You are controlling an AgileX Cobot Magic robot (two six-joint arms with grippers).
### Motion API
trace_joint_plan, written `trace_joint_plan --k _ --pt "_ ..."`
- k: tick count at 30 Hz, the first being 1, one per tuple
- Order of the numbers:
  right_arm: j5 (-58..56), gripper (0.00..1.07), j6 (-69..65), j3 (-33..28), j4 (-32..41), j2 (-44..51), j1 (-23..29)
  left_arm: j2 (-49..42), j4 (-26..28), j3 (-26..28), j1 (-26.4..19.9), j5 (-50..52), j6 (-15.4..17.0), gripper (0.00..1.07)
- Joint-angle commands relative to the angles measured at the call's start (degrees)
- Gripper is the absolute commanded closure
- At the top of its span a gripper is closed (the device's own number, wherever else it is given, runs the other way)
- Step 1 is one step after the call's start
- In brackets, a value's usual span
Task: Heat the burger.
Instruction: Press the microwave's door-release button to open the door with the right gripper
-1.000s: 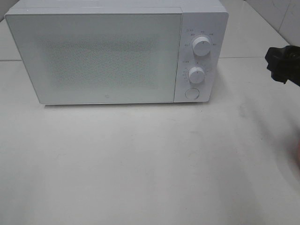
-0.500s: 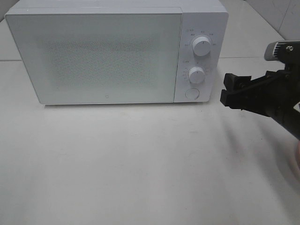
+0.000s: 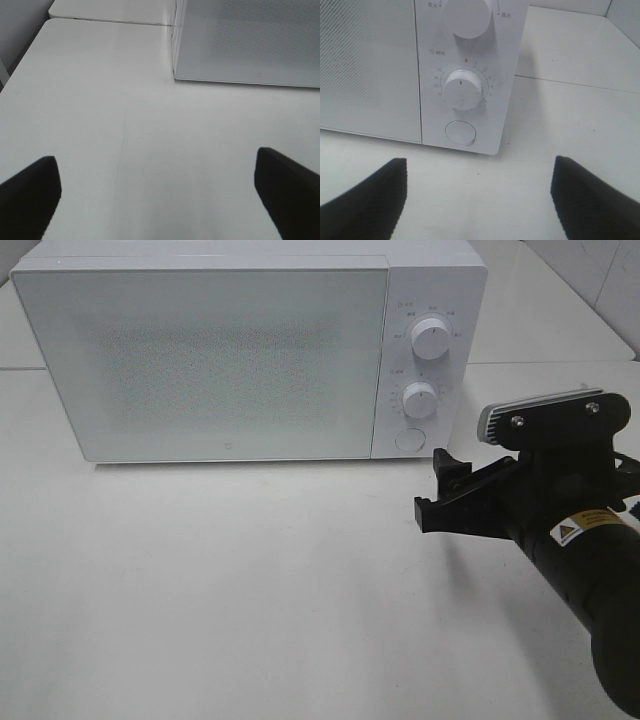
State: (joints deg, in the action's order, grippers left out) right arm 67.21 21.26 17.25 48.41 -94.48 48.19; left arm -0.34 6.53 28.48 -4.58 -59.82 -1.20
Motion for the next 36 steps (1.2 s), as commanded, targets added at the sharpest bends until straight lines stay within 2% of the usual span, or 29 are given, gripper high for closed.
trace_joint_plan --k 1,9,15,17,18,20,21,22,23,25,26,28,29,30,34,36 --pt "1.09 0.31 0.46 0.23 0.97 -0.4 1.32 -1.26 0.06 -0.06 0.17 0.57 -0.11 0.06" --pt "1.15 0.31 -0.97 0.23 0.97 -0.4 2.12 -1.26 0.06 -0.06 0.17 0.57 -0.11 0.06" --pt "0.97 0.31 -12.03 0.23 0.97 -0.4 2.12 -1.26 0.06 -0.06 0.17 0.57 -0.11 0.06" --pt "0.97 0.31 -20.57 0.23 0.86 -0.4 2.12 -1.26 0.06 -0.06 0.17 0.57 -0.11 0.06" --pt "0.97 0.31 -20.57 0.23 0.86 -0.4 2.12 -1.26 0.06 -0.06 0.17 0.57 -0.11 0.06" --pt "0.92 0.31 -31.86 0.23 0.57 -0.4 2.12 -1.26 0.06 -0.06 0.17 0.57 -0.11 0.06" --pt "0.92 0.31 -31.86 0.23 0.57 -0.4 2.12 -1.26 0.06 -0.06 0.17 0.57 -0.11 0.06" --pt "0.74 0.32 -39.02 0.23 0.57 -0.4 2.12 -1.26 0.06 -0.06 0.17 0.57 -0.11 0.06" --pt "0.74 0.32 -39.02 0.23 0.57 -0.4 2.12 -1.26 0.06 -0.06 0.17 0.57 -0.11 0.06" --pt "-1.03 0.35 -50.02 0.23 0.52 -0.4 2.12 -1.26 0.06 -0.06 0.17 0.57 -0.11 0.06" --pt "-1.03 0.35 -50.02 0.23 0.52 -0.4 2.12 -1.26 0.06 -0.06 0.17 0.57 -0.11 0.06" --pt "-2.98 0.39 -61.02 0.23 0.52 -0.4 2.12 -1.26 0.06 -0.06 0.17 0.57 -0.11 0.06" --pt "-2.98 0.39 -61.02 0.23 0.52 -0.4 2.12 -1.26 0.06 -0.06 0.17 0.57 -0.11 0.06" --pt "-3.55 0.43 -68.75 0.23 0.46 -0.4 2.12 -1.26 0.06 -0.06 0.17 0.57 -0.11 0.06" --pt "-3.55 0.49 -77.06 0.23 0.46 -0.4 2.12 -1.26 0.06 -0.06 0.17 0.57 -0.11 0.06" --pt "-3.5 0.58 -83.25 0.23 0.46 -0.4 2.12 -1.26 0.06 -0.06 0.17 0.57 -0.11 0.06"
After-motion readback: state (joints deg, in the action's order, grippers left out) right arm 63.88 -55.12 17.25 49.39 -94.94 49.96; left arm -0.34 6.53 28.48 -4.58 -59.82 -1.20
